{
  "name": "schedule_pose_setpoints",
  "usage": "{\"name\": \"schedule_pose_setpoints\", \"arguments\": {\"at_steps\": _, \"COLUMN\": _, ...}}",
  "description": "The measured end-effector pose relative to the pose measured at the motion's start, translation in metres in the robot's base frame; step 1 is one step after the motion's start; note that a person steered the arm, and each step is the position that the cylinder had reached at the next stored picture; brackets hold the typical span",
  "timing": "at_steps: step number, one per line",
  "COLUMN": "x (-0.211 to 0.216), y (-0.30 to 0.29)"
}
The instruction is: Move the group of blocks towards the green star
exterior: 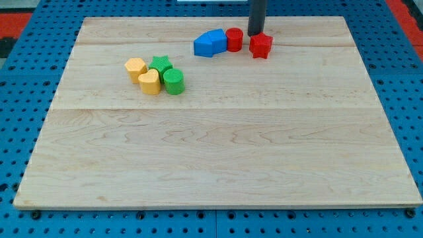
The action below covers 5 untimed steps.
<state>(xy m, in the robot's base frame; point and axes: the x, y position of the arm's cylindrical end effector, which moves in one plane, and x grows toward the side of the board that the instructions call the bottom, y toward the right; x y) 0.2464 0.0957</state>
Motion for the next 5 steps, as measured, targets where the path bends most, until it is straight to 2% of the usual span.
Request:
{"name": "schedule_pose_setpoints", "arguments": {"at_steps": 2, "x": 0.0000, "y": 0.0255}}
{"name": "schedule_pose_setpoints", "arguments": {"at_steps": 5, "x": 0.0028, "y": 0.0263}}
